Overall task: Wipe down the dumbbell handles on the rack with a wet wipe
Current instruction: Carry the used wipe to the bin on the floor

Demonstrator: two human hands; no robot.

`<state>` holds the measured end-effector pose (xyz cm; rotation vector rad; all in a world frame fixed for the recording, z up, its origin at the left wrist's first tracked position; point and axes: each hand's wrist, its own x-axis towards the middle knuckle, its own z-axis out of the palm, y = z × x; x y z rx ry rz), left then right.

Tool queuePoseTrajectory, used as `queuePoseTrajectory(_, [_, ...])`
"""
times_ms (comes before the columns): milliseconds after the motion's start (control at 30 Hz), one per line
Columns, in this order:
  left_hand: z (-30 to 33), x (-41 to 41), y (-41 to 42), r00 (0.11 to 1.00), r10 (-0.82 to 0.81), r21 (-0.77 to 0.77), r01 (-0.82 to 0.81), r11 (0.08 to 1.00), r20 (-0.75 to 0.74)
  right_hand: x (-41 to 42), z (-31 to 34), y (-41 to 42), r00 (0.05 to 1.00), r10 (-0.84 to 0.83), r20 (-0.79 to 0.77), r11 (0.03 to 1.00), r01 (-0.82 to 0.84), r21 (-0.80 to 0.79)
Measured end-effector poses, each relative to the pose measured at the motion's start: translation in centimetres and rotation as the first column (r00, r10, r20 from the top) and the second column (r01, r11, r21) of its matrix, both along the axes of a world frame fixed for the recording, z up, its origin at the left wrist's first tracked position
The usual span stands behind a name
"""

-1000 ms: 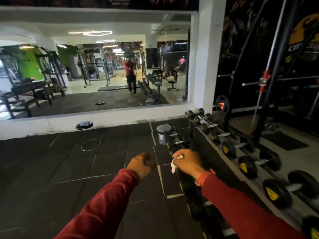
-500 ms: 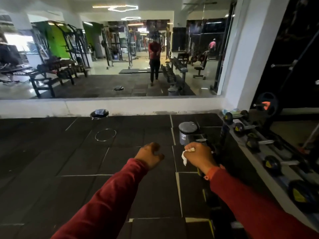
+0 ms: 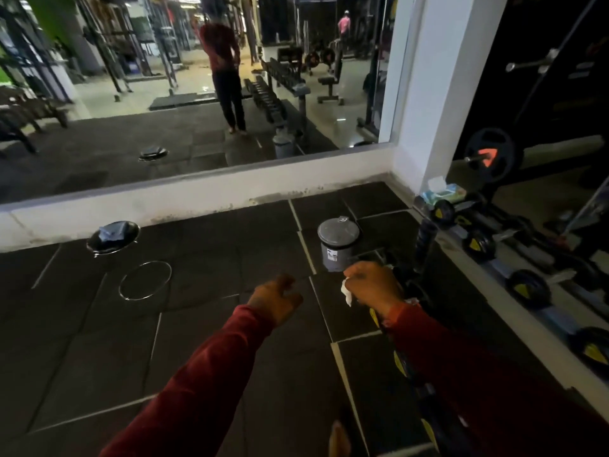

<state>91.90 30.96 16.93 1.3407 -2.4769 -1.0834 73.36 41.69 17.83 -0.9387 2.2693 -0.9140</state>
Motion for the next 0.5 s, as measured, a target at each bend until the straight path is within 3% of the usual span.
queuePoseTrajectory(167, [-2.8, -8.1, -12.3, 0.999, -0.020, 0.018, 0.019, 1.000, 0.047, -9.8, -6.2, -13.1, 1.000, 0.002, 0.013, 1.000, -0.003, 0.015])
queuePoseTrajectory(500, [-3.3, -25.5, -32.4, 0.995, -0.084, 0.109, 0.077, 0.991, 0.059, -24.8, -6.0, -32.8, 0.995, -0.096, 0.025, 0.990, 0.093, 0.104])
